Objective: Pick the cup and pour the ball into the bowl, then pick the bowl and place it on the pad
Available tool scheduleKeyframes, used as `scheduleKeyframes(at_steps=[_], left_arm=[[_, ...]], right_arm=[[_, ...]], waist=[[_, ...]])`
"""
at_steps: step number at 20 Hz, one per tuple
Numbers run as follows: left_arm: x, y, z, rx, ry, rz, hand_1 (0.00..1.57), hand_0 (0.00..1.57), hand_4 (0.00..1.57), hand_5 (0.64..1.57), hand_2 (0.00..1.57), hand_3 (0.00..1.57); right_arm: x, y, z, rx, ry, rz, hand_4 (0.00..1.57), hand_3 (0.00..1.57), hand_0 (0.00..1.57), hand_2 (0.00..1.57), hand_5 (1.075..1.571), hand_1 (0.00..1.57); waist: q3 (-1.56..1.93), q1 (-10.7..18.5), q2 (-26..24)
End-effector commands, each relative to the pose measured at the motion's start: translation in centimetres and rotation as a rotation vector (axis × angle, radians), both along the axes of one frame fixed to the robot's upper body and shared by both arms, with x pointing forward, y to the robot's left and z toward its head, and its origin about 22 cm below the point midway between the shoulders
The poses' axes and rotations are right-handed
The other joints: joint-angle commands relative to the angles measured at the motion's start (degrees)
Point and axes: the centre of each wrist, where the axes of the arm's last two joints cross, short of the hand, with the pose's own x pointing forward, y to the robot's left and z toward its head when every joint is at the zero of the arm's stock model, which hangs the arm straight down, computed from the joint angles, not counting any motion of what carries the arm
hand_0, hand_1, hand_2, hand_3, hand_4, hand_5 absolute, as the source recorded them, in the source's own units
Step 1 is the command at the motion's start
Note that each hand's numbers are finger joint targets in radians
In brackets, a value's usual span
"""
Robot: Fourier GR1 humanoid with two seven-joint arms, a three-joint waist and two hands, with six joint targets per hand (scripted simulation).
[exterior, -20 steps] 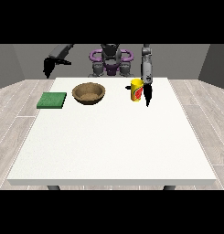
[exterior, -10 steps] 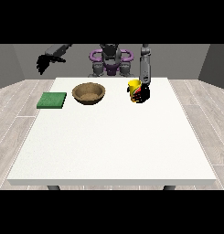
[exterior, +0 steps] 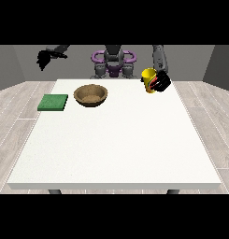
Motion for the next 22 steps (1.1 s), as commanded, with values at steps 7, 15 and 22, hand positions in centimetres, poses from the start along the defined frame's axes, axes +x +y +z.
scheduleKeyframes(at_steps=[7, 15, 22], left_arm=[[5.1, -3.3, 6.9, 0.265, 0.068, 0.073, 1.47, 1.47, 1.57, 1.278, 1.57, 1.57], [6.1, -9.1, 7.4, 0.470, 0.059, 0.125, 1.50, 1.50, 1.51, 1.245, 1.57, 1.57], [7.5, -16.7, 10.1, 0.819, -0.008, 0.088, 1.55, 1.55, 1.57, 1.244, 1.57, 1.57]], right_arm=[[0.3, -1.8, -1.1, 0.029, 0.054, -0.021, 0.00, 0.00, 0.00, 0.00, 1.568, 0.00], [-0.6, -2.4, -2.7, 0.053, 0.066, -0.009, 0.00, 0.00, 0.00, 0.00, 1.569, 0.00], [-0.7, -3.4, -3.3, 0.039, 0.096, 0.002, 0.00, 0.00, 0.00, 0.00, 1.571, 0.00]], waist=[[-0.22, 1.3, -2.5], [-0.20, -0.4, -3.9], [-0.10, -1.2, -6.5]])
